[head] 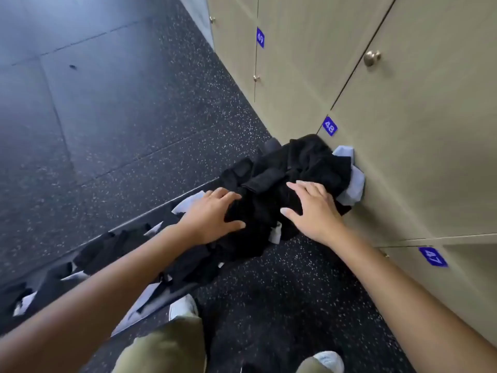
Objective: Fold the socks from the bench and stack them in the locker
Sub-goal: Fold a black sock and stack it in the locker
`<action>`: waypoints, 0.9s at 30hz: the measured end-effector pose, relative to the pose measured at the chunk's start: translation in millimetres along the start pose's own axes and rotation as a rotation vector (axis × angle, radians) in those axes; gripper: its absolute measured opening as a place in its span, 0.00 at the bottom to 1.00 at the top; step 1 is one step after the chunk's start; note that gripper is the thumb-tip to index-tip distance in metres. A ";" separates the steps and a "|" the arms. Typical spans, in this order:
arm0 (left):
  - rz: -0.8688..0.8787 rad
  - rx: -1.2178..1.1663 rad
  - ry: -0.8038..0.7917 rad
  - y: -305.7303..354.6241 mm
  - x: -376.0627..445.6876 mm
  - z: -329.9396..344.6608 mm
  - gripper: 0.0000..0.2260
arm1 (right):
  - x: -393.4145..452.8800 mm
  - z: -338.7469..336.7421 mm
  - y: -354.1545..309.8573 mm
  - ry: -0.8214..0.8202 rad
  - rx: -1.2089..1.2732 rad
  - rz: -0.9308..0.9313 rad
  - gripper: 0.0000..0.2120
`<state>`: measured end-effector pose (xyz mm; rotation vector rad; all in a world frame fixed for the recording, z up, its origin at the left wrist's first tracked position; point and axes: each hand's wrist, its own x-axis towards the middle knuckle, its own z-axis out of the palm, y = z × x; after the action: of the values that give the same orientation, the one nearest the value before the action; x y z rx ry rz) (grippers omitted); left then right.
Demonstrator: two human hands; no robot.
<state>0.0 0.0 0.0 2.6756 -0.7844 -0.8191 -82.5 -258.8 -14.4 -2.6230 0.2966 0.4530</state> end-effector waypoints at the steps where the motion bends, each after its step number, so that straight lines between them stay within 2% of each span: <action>1: 0.044 0.031 -0.010 -6.3 5.7 10.2 0.35 | 10.3 10.0 3.5 0.033 -0.059 -0.051 0.33; 3: 0.080 0.065 0.004 -20.4 15.8 24.8 0.41 | 30.6 28.1 13.8 0.106 -0.157 -0.100 0.34; 5: 0.105 0.066 0.026 -35.6 24.7 40.2 0.42 | 47.7 44.1 24.4 0.155 -0.199 -0.130 0.35; 10: 0.251 0.135 0.154 -51.4 40.7 67.2 0.34 | 83.0 74.9 49.0 0.264 -0.324 -0.201 0.36; 13: 0.346 0.136 0.250 -56.3 46.7 70.6 0.29 | 97.6 85.8 53.9 0.376 -0.287 -0.244 0.34; 19: 0.454 0.292 0.355 -62.4 49.2 83.0 0.23 | 109.9 89.0 56.9 0.364 -0.245 -0.289 0.31; 24: 0.500 0.296 0.387 -64.5 51.0 88.4 0.17 | 112.8 96.4 51.2 0.592 -0.285 -0.313 0.21; 27: 0.530 0.291 0.406 -61.0 48.6 85.8 0.12 | 114.2 98.1 47.2 0.669 -0.316 -0.344 0.19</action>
<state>10.5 17.9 -114.1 2.5256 -1.4850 -0.0339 -16.3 -268.4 -157.3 -2.9782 -0.0335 -0.5480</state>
